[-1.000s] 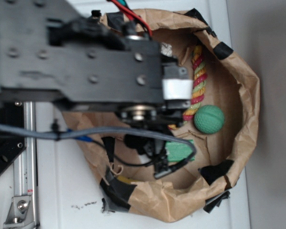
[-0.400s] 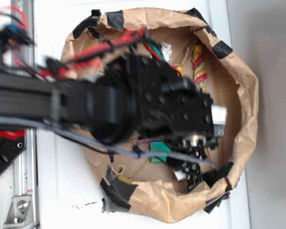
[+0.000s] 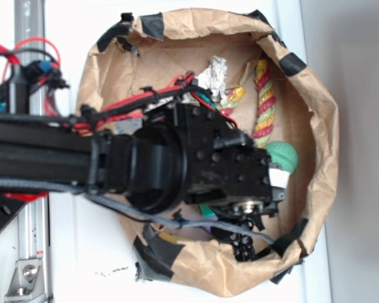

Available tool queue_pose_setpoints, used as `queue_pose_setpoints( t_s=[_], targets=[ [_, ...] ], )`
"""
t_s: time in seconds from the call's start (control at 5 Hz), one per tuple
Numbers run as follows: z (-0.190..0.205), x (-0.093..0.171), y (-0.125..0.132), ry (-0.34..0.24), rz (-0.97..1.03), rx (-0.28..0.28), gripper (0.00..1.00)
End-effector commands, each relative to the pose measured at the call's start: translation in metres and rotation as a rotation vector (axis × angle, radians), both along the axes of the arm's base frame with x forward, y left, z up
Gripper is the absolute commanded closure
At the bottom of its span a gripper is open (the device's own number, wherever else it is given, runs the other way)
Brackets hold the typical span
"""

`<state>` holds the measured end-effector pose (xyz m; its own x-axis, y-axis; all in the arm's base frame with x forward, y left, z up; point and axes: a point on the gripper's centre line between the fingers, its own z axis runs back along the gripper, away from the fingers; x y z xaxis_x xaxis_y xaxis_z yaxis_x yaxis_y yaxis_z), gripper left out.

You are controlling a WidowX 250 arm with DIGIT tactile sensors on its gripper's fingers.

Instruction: Grab the green block.

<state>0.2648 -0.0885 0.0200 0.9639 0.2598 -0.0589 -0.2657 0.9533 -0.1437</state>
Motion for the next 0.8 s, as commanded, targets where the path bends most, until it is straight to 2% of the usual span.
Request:
queue_pose_setpoints(
  t_s=[0.0, 0.2, 0.4, 0.6],
  targets=[
    [-0.010, 0.005, 0.012, -0.086, -0.085, 0.056, 1.00],
    [0.003, 0.016, 0.028, -0.144, -0.105, 0.009, 1.00],
    [0.049, 0.022, 0.056, -0.170, -0.239, 0.053, 1.00],
    [0.106, 0.009, 0.080, -0.314, -0.258, 0.294, 1.00]
  ],
)
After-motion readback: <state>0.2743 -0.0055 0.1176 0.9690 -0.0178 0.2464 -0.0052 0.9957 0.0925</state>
